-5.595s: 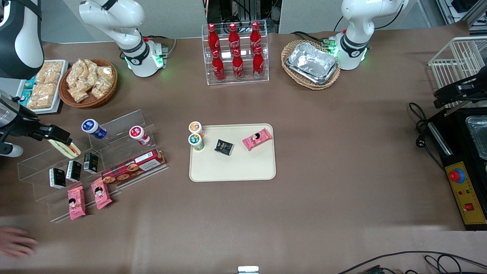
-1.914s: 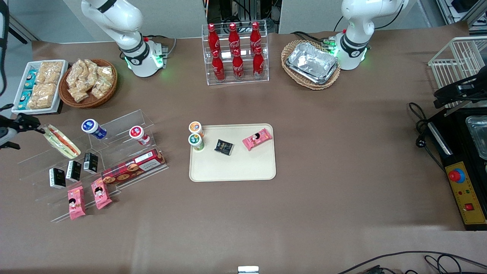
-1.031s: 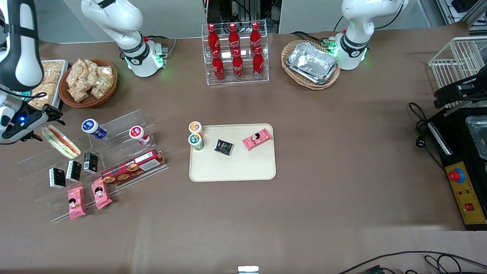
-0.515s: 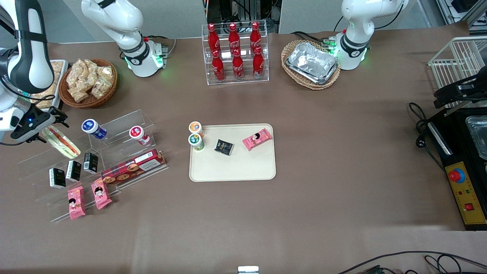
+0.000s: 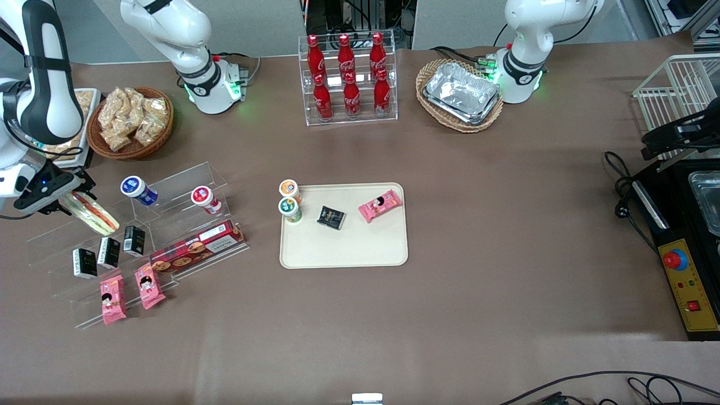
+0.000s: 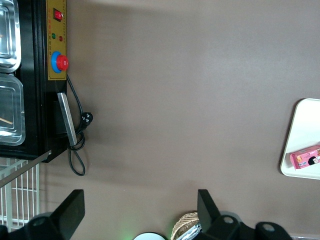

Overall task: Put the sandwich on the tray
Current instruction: 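Carry the sandwich with the right gripper over to the cream tray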

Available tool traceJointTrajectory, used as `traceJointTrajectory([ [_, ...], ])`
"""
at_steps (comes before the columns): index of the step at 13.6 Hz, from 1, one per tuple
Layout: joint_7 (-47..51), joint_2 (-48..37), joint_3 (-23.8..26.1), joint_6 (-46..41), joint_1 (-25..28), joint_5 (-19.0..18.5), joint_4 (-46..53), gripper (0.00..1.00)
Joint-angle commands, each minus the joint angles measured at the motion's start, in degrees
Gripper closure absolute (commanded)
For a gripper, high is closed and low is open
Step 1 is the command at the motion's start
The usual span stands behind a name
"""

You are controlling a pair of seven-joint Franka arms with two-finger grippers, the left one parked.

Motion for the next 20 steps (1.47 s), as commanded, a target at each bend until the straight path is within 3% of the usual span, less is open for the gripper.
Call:
traceJointTrajectory([
  [1, 0.1, 0.6, 0.1, 1.8, -0.7, 0.0, 0.0, 0.65],
  [2, 1.4, 0.7, 0.1, 1.6, -0.7, 0.6, 0.8, 0.75],
  [6, 7.4, 0.6, 0.1, -7.0, -0.6, 0.8, 9.2, 0.75],
  [9, 14.3, 1.2, 0.2, -20.3, -0.7, 0.8, 20.4, 0.81],
  [14, 42.3, 1.3, 2.0, -35.1, 5.7, 0.4, 30.2, 0.83],
  [20, 82.9, 1.4, 2.0, -39.8, 21.2, 0.9, 31.9, 0.83],
])
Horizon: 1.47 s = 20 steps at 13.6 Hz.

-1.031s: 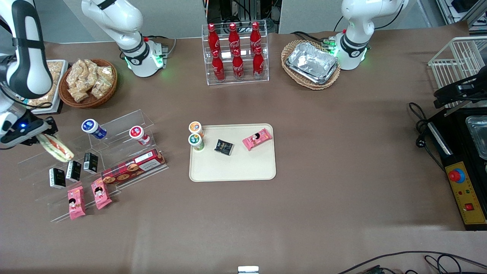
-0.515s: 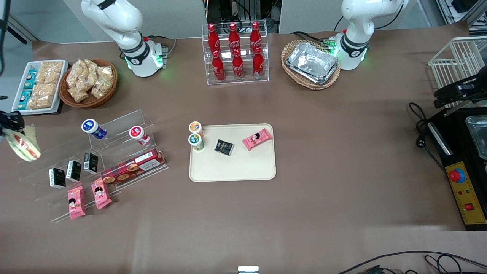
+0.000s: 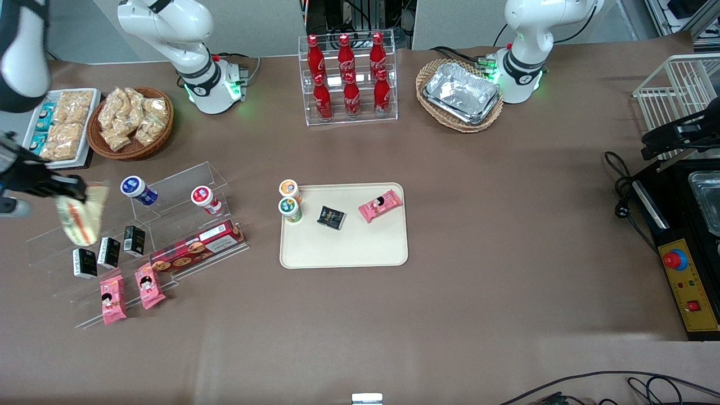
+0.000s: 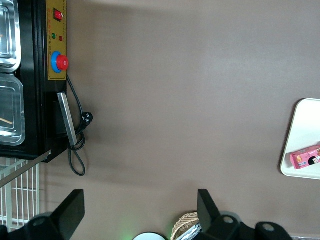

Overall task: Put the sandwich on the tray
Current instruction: 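Carry the sandwich with the right gripper over to the cream tray, then lower the sandwich onto the tray and open the right gripper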

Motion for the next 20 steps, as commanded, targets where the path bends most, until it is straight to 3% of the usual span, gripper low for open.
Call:
traceJointTrajectory([
  [1, 21.4, 1.5, -0.5, -2.6, 8.0, 0.5, 2.5, 0.83],
  [7, 68.5, 13.2, -0.5, -2.0, 25.2, -0.5, 11.5, 0.83],
  [11, 93.0, 23.0, -0.6, 1.6, 32.4, -0.5, 17.6, 0.83],
  [15, 114.4, 29.9, -0.6, 12.4, 39.1, -0.5, 18.0, 0.83],
  [20, 132.2, 38.5, -0.7, 23.7, 44.2, -0.1, 19.5, 0.82],
])
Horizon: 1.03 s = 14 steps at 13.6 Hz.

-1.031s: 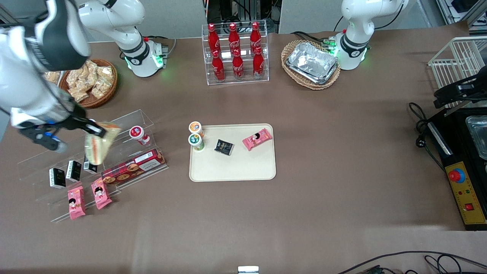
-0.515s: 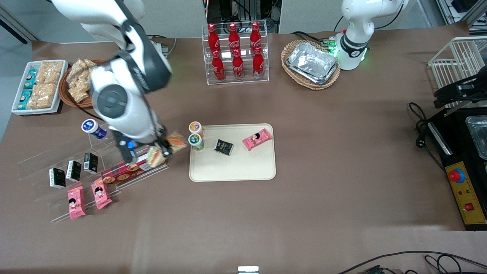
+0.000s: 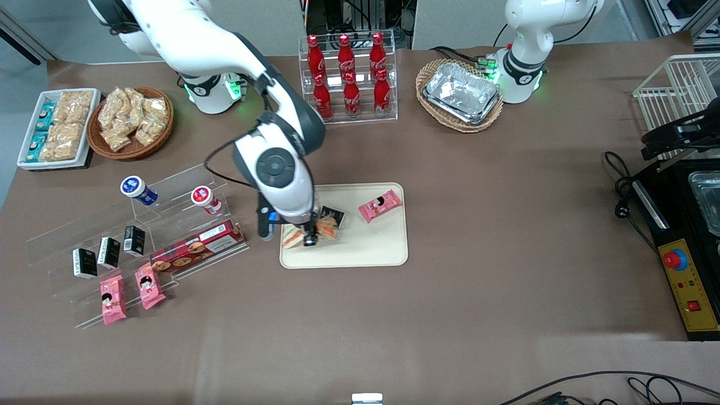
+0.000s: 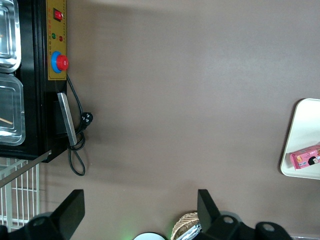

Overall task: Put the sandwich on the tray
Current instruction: 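Lower the sandwich onto the tray and open the right gripper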

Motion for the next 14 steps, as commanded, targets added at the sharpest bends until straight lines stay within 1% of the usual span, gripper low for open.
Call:
traceJointTrajectory([
  [1, 14.3, 7.5, -0.5, 6.2, 2.4, -0.1, 5.3, 0.82],
  [2, 17.0, 8.6, -0.7, 7.2, 4.0, -0.5, 5.7, 0.83],
  [3, 17.8, 9.4, -1.0, 8.6, 4.5, -0.4, 5.7, 0.83],
  [5, 18.8, 11.2, -1.0, 11.4, 4.2, 0.1, 5.7, 0.82],
  [12, 18.5, 14.8, -1.0, 13.6, 4.5, 0.0, 5.6, 0.81],
  [13, 18.4, 14.8, -1.0, 13.7, 4.3, 0.0, 5.6, 0.80],
  [14, 18.3, 15.0, -1.0, 13.8, 4.3, -0.1, 5.6, 0.76],
])
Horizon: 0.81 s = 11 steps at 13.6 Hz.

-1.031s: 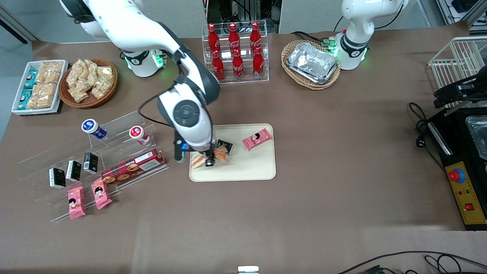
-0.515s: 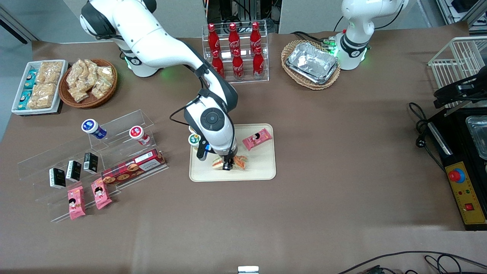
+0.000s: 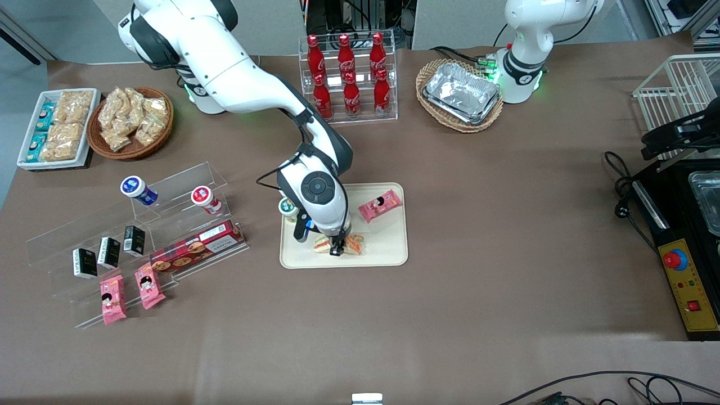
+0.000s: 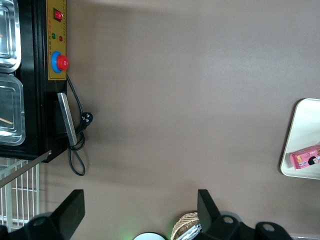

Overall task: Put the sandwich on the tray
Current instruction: 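Lower the sandwich onto the tray and open the right gripper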

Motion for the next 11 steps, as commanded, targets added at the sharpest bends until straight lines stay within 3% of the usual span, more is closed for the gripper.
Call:
traceJointTrajectory([
  [1, 0.6, 2.1, -0.3, 1.0, 0.2, -0.3, 2.3, 0.72],
  [2, 1.0, 2.6, -0.3, 1.7, 0.2, -0.3, 2.4, 0.65],
  [3, 1.0, 3.2, -0.3, 2.4, 0.6, -0.4, 2.6, 0.51],
  [4, 0.7, 3.3, -0.4, 2.5, 0.7, -0.7, 2.7, 0.46],
  [6, -1.2, 3.2, -0.4, 2.6, 0.6, -1.3, 2.7, 0.06],
  [7, -1.3, 2.8, -0.3, 2.5, 0.2, -1.3, 2.7, 0.01],
  [9, -1.4, 1.5, -0.3, 2.1, 0.3, -1.7, 2.7, 0.00],
  [11, -2.8, -1.4, -0.3, 0.6, 0.0, -4.5, 2.2, 0.00],
])
